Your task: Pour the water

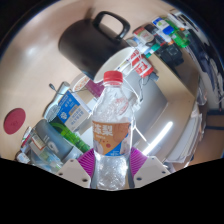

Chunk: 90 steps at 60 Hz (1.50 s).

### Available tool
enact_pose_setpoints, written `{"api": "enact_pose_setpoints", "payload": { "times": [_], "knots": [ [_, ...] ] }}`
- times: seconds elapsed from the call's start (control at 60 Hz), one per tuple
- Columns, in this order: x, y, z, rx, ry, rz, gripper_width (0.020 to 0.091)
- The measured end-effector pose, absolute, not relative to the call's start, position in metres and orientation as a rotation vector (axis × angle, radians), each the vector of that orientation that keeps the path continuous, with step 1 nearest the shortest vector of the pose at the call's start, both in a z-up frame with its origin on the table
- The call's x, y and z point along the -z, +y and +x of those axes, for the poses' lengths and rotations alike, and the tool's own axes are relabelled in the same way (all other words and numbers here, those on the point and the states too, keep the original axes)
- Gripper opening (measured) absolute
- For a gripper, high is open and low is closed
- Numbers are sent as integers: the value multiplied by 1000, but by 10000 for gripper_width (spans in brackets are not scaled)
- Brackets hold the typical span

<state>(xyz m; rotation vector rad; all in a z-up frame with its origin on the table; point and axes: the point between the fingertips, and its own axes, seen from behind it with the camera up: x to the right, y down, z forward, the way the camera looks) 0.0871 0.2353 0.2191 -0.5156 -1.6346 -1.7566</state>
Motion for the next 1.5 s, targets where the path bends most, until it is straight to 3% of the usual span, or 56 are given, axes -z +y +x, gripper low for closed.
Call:
{"api": "enact_pose_setpoints", "payload": {
  "times": [0.083, 0.2, 0.283, 0.4, 0.45, 0.533, 0.583, 0.6, 0.633, 0.833, 1.117, 1.267, 1.35, 1.4, 1.5],
  "knots": [
    [-234, 236, 100, 1684, -1528, -646, 431],
    [-242, 237, 129, 1343, -1232, -1044, 429],
    [-225, 235, 162, 943, -909, -1369, 433],
    [-177, 231, 177, 308, -476, -1644, 434],
    [-154, 227, 179, 92, -311, -1666, 432],
    [-142, 240, 202, -82, -205, -1742, 433],
    [-132, 244, 212, -87, -182, -1735, 433],
    [-112, 231, 212, -82, -139, -1704, 434],
    [-120, 244, 219, -53, -182, -1712, 434],
    [-78, 238, 208, -108, -211, -1717, 440],
    [-86, 235, 215, -124, -149, -1599, 434],
    [-85, 232, 216, -72, -173, -1639, 561],
    [-76, 226, 213, -56, -196, -1698, 756],
    [-67, 217, 205, -81, -224, -1729, 830],
    [-64, 192, 203, -117, -240, -1758, 833]
  ]
}}
